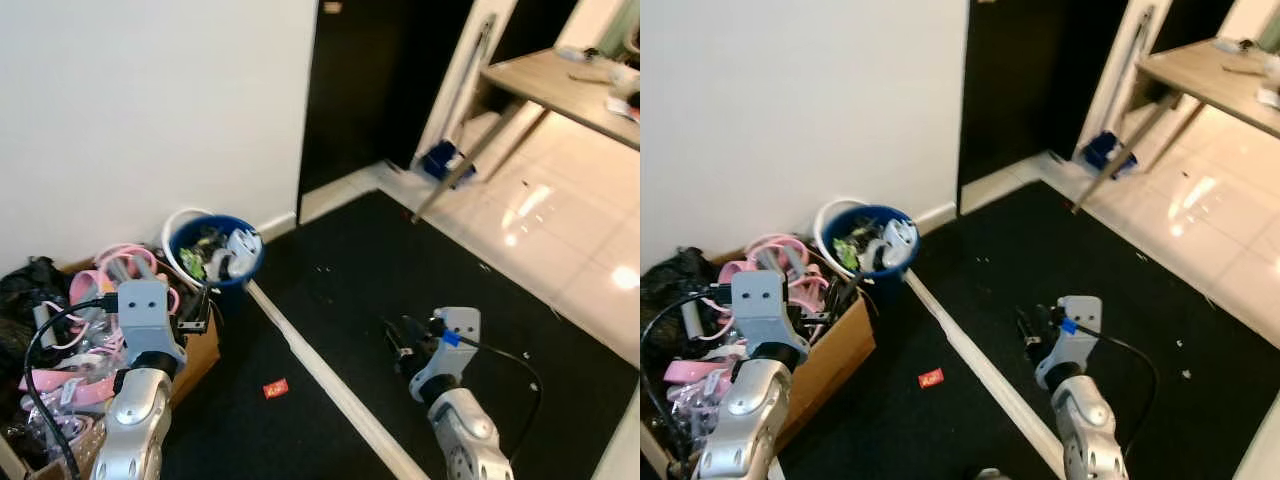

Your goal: Picking trash to rubbish bin

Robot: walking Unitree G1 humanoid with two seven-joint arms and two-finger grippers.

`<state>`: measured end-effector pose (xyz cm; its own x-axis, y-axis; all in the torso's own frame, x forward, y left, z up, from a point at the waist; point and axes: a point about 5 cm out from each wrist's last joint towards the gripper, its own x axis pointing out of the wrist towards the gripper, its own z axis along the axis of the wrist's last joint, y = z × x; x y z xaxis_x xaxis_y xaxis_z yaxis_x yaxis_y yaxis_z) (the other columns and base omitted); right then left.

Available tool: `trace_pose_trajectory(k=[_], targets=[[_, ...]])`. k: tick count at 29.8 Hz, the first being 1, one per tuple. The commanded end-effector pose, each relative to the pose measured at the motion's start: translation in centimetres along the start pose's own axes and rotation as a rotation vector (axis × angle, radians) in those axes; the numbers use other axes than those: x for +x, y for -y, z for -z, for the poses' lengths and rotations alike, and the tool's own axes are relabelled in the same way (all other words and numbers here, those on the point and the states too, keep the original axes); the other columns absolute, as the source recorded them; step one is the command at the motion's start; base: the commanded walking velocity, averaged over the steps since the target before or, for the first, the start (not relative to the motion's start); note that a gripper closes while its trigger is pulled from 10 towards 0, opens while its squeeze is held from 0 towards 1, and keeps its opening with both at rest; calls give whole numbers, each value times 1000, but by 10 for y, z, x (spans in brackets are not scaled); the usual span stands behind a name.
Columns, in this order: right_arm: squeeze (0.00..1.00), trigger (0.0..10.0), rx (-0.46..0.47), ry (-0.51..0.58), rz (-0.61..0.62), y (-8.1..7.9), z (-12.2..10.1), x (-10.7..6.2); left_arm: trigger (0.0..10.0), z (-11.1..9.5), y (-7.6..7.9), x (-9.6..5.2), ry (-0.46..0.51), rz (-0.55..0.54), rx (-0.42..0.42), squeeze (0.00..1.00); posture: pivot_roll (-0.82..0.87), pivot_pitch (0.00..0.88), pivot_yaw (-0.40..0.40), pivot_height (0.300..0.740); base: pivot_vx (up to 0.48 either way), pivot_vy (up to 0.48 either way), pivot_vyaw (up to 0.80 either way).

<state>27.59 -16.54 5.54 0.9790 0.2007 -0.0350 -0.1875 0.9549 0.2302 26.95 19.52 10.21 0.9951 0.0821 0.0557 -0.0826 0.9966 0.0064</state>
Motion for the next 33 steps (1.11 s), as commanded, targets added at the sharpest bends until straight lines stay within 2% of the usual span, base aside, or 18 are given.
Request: trace_pose_trajectory(k=[1,33], targets=[[0,10000,9,-18,18,4,3,-4,10000,3,0,-1,-14,5,8,0,28,134,-3,740,0,0,-631],[0,10000,2,-21,13,6,3,-5,10000,5,2,-2,-17,14,7,0,19,115,-6,740,0,0,-628]])
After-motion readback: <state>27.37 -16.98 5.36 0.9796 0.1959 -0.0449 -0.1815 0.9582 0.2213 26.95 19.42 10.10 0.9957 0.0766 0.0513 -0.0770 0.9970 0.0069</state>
